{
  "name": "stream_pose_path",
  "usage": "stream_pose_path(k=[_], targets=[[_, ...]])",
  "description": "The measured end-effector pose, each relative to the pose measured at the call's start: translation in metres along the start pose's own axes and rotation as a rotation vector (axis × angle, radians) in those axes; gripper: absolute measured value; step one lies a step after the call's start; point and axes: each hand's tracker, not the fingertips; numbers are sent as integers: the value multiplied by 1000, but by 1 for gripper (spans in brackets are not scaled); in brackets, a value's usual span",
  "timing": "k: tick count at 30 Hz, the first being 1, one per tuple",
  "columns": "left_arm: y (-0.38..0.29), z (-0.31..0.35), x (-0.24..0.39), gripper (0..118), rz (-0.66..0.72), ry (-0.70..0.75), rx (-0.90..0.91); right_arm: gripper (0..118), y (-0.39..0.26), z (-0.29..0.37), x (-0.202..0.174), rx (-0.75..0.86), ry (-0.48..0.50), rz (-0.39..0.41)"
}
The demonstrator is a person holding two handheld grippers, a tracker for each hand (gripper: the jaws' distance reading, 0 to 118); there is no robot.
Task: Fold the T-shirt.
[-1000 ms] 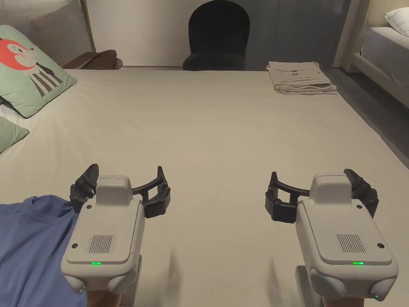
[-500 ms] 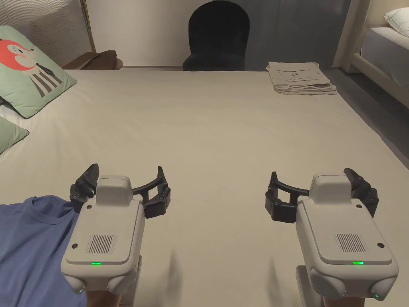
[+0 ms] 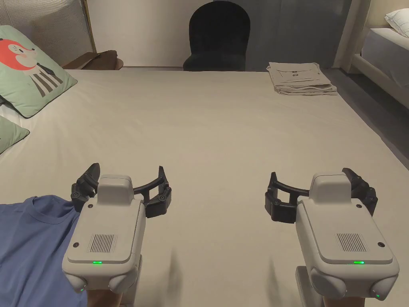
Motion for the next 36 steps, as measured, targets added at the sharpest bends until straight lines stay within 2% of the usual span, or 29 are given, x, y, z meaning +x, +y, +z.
stream_pose_path(k=[1,2,3,4,5,6,7,8,9,10,12,23,28,36], targets=[[1,0,1,109,-1,4,-1,113,0,0,0,-1,4,1],[1,1,1,108,-2,7,-1,103,1,0,-1,-2,10,2],[1,1,1,104,-2,9,-1,78,1,1,-1,0,21,0],[1,1,1,93,1,6,-1,55,1,3,-2,1,26,-1],[2,2,1,74,11,-11,1,33,2,3,-2,2,25,0],[2,3,0,36,22,-29,7,19,2,3,-4,-1,19,6],[2,4,0,36,22,-30,5,16,2,1,-5,-5,17,14],[5,4,2,25,20,-27,1,16,2,0,-5,-9,19,18],[6,3,4,0,15,-18,-4,8,2,0,-5,-12,22,15],[6,2,4,0,18,-18,-11,0,3,0,-4,-13,33,5],[9,0,-1,0,64,-66,-16,0,3,0,-5,-16,32,-2],[13,0,-21,0,63,-5,-21,0,8,-10,-23,-22,76,-5],[7,8,-63,0,89,100,-40,0,15,-23,-62,-12,179,-11],[14,54,-158,0,28,322,-56,0,32,-33,-163,24,401,-7]])
